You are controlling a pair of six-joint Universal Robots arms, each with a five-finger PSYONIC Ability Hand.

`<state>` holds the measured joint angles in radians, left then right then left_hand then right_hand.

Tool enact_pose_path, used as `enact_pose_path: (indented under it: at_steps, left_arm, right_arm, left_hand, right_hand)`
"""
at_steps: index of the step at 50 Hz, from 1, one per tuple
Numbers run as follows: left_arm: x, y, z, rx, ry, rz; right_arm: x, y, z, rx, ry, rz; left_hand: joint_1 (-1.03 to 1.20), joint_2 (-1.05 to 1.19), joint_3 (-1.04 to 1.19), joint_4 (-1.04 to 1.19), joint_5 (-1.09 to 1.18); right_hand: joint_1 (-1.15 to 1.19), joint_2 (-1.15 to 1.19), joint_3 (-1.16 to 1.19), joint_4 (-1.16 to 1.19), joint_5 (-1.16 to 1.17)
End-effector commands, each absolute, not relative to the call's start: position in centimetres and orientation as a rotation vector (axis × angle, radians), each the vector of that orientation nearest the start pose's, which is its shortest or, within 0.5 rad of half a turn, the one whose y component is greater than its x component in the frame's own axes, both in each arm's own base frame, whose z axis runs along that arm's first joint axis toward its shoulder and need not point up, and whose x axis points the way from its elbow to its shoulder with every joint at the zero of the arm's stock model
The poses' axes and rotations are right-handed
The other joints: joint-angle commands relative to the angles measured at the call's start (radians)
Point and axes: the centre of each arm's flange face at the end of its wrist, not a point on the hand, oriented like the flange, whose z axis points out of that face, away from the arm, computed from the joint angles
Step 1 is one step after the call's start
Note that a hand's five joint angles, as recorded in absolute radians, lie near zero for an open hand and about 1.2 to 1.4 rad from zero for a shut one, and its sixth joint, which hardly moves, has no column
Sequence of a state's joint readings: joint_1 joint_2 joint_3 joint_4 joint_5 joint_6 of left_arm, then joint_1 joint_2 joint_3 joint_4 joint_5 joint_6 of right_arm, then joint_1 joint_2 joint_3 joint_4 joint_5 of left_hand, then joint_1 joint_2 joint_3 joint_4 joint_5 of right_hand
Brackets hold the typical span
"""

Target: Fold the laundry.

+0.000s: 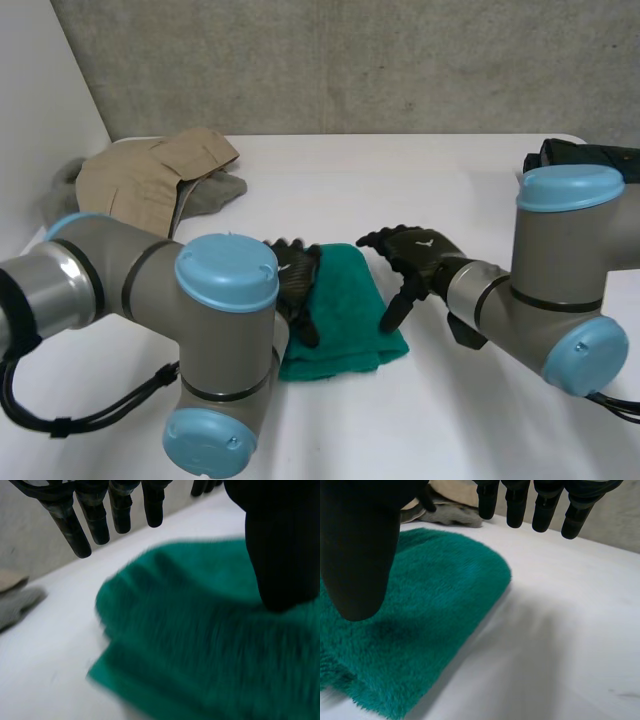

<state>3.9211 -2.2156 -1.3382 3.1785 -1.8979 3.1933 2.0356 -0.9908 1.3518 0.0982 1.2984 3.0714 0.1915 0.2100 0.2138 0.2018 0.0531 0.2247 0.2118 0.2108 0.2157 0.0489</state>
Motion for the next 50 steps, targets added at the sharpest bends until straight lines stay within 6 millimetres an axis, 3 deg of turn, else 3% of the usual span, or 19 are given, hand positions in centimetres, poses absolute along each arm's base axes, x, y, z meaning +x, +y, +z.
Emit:
enact_pose_path:
  at_steps: [1,8,12,16,19,25,29,33,39,50]
  left_arm:
    - [-32.6,-21.4,13.3,0.782,2.519,-1.717]
    - [-31.9,-21.1,13.0,0.919,2.425,-1.646]
    - [-31.8,-21.2,14.1,0.918,2.402,-1.681]
    - [-32.2,-21.4,15.3,0.924,2.397,-1.742]
    - [-33.0,-21.9,17.6,0.949,2.389,-1.862]
    - [-34.2,-22.9,21.9,1.049,2.358,-2.104]
    - [-34.9,-24.1,25.8,1.228,2.304,-2.311]
    - [-35.8,-23.1,27.0,1.502,2.323,-2.347]
    - [-35.8,-22.7,27.2,1.688,2.371,-2.311]
    - [-35.8,-22.7,27.2,1.696,2.373,-2.313]
  right_arm:
    - [32.5,-25.4,14.2,-0.958,2.167,-1.315]
    - [32.9,-25.4,12.7,-1.107,2.191,-1.358]
    - [32.8,-25.6,13.2,-1.143,2.206,-1.423]
    - [33.0,-25.1,15.5,-1.145,2.141,-1.532]
    - [33.2,-24.1,16.5,-1.153,2.096,-1.573]
    - [33.8,-19.9,17.0,-1.22,1.973,-1.66]
    - [33.8,-17.4,15.5,-1.319,1.932,-1.689]
    - [34.0,-15.9,14.0,-1.398,1.886,-1.715]
    - [34.6,-16.3,11.6,-1.407,1.877,-1.739]
    - [36.2,-18.2,11.2,-1.363,1.77,-1.868]
  left_hand:
    - [0.004,-0.014,-0.018,-0.006,-0.032]
    - [0.004,-0.014,-0.018,-0.006,-0.032]
    - [0.007,-0.011,-0.015,-0.003,-0.029]
    - [0.004,-0.014,-0.018,-0.006,-0.032]
    - [0.007,-0.011,-0.015,-0.003,-0.029]
    - [0.007,-0.011,-0.015,-0.003,-0.029]
    - [0.004,-0.014,-0.018,-0.006,-0.032]
    - [0.004,-0.014,-0.018,-0.006,-0.032]
    - [0.004,-0.014,-0.018,-0.006,-0.032]
    - [0.004,-0.014,-0.018,-0.006,-0.032]
  right_hand:
    - [-0.05,-0.037,-0.036,-0.041,-0.049]
    - [-0.05,-0.037,-0.036,-0.041,-0.049]
    - [-0.05,-0.037,-0.036,-0.041,-0.049]
    - [-0.05,-0.037,-0.036,-0.041,-0.049]
    - [-0.05,-0.037,-0.036,-0.041,-0.049]
    - [-0.05,-0.037,-0.036,-0.041,-0.049]
    - [-0.05,-0.037,-0.036,-0.041,-0.049]
    - [-0.05,-0.037,-0.036,-0.041,-0.049]
    - [-0.05,-0.037,-0.036,-0.041,-0.049]
    - [0.039,0.052,0.053,0.048,0.04]
